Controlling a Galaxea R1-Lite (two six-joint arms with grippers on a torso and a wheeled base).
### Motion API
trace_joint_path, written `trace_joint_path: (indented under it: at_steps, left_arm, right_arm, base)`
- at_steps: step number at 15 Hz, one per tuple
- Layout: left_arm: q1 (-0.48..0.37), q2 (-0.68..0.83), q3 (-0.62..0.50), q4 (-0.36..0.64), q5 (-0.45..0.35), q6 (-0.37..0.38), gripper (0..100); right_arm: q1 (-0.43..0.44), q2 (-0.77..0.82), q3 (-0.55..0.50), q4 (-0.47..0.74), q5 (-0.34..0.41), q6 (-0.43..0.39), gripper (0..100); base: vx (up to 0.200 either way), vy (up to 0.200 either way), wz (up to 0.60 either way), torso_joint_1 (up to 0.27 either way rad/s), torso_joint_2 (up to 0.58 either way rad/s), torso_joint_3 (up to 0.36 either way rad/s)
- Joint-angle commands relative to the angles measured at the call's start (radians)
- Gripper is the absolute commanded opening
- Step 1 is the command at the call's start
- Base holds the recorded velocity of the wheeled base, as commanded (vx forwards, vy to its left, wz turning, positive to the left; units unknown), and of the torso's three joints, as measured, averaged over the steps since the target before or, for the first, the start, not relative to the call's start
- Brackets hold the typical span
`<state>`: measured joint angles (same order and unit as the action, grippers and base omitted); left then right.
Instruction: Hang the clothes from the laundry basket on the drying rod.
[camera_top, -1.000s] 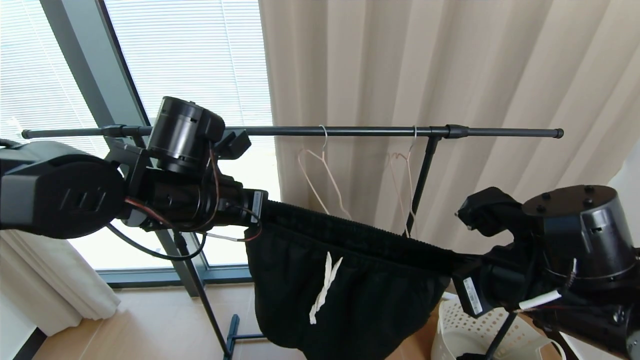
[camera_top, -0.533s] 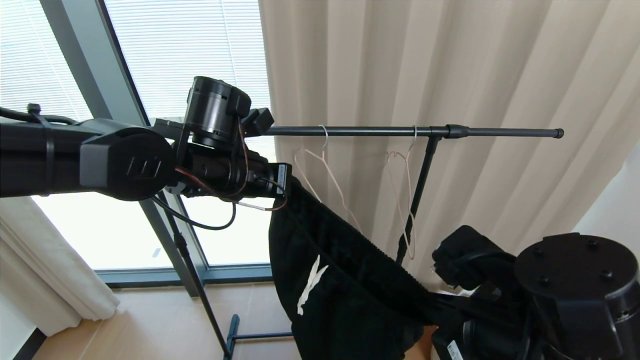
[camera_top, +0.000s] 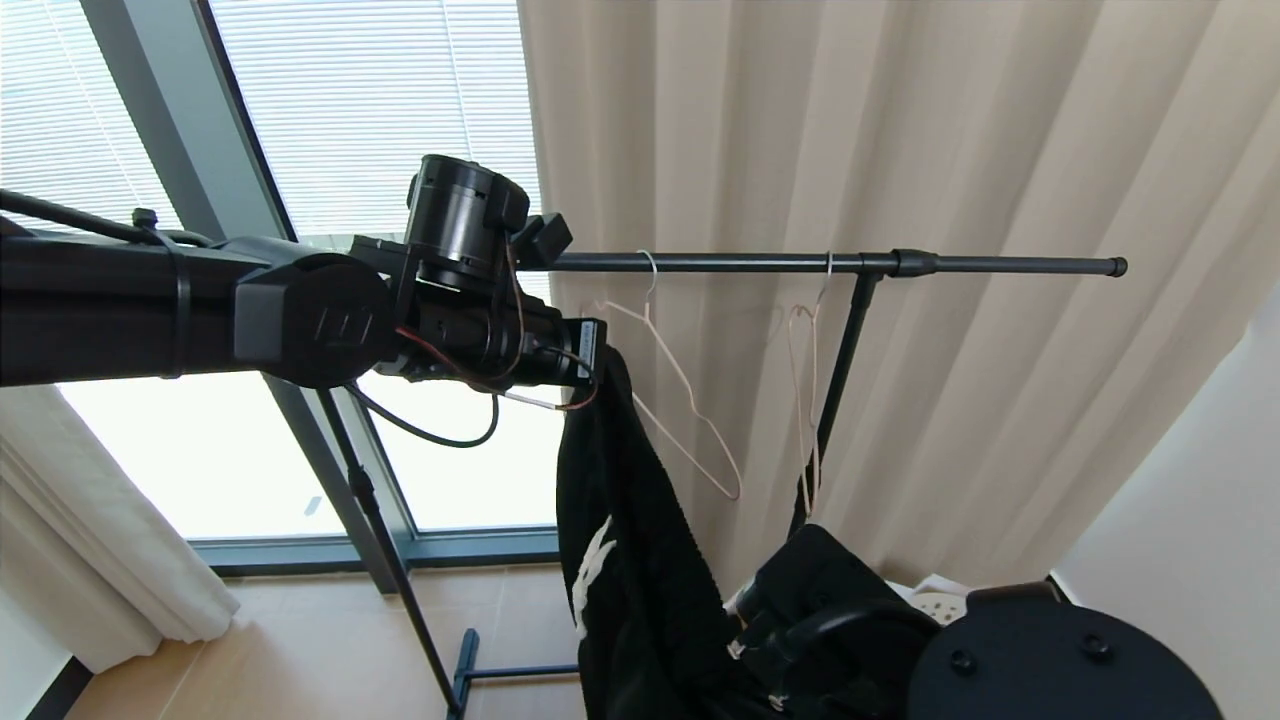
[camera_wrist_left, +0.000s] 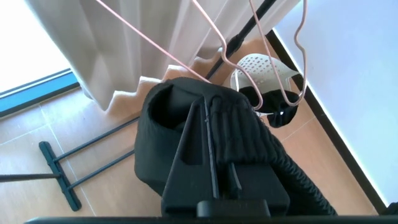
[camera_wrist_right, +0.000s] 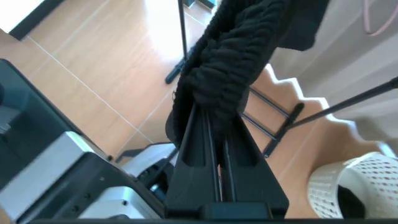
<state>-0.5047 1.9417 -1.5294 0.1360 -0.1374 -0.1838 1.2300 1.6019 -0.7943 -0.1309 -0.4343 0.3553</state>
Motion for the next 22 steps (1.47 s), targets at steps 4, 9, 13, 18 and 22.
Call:
trace_joint_path:
  at_steps: [4,9,13,18,22]
  left_arm:
    - [-0.005,0.014,-0.012,0.001,0.002,0.000,0]
    - [-0.005,0.010,-0.003,0.010,0.002,0.003,0]
    - [0.006,-0.003,0.006,0.051,0.007,0.032,0]
    - [0.058,-0.136,0.146,0.119,0.007,0.191,0]
    - [0.098,-0.320,0.402,0.116,0.007,0.323,0]
  right_arm:
    - [0.040,0.095,-0.059,-0.010,-0.006,0.037,0]
    - [-0.010,0.015,0.001,-0.009,-0.021,0.037,0]
    - [-0.116,-0.057,0.066,0.013,-0.050,-0.030,0]
    - [-0.320,-0.056,-0.028,0.126,-0.115,-0.055,0]
    - [-0.448,0.055,-0.246,0.177,-0.113,-0.056,0]
  base:
    - [0.000,0.000,0.00,0.000,0.00,0.000]
    - [0.000,0.000,0.00,0.000,0.00,0.000]
    - [0.000,0.000,0.00,0.000,0.00,0.000]
    - [0.000,0.000,0.00,0.000,0.00,0.000]
    - [0.000,0.000,0.00,0.000,0.00,0.000]
